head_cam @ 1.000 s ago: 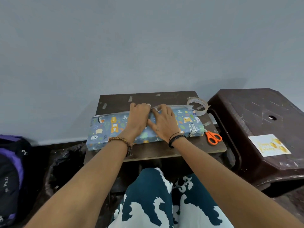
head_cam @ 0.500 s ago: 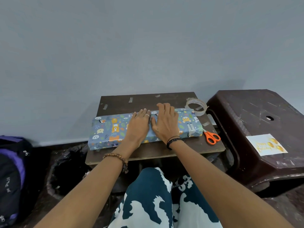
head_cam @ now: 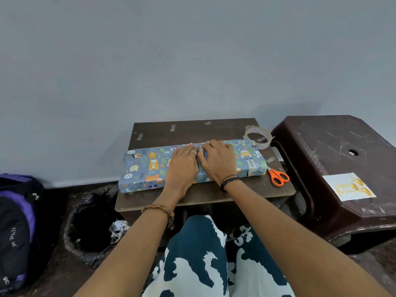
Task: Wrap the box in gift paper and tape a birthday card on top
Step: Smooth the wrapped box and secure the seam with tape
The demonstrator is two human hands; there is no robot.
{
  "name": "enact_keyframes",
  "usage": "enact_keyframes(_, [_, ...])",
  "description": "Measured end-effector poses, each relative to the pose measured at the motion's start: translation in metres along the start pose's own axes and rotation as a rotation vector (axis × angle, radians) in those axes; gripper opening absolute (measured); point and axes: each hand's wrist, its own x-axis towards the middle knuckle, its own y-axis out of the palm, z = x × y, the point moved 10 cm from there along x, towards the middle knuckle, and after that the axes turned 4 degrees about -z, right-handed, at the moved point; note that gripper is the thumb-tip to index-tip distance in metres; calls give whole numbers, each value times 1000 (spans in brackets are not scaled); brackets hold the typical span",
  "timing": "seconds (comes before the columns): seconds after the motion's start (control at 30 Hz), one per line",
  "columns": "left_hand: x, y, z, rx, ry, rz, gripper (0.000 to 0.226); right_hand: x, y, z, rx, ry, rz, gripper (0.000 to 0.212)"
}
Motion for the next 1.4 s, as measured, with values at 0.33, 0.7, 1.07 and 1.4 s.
enact_keyframes(0.33, [2, -1, 2, -40, -30, -3, 38, -1, -11, -2, 0, 7, -161, 39])
enact_keyframes(0.7, [-4, 2, 2, 13, -6, -1, 59, 5, -13, -9, 112, 34, -11, 37])
enact_keyframes(1.07, [-3, 3, 0, 35, 10, -21, 67, 33, 2, -154, -52, 725, 294, 37])
enact_keyframes(1.4, [-6, 0, -4, 53, 29, -55, 51, 34, 17, -154, -210, 820, 323, 29])
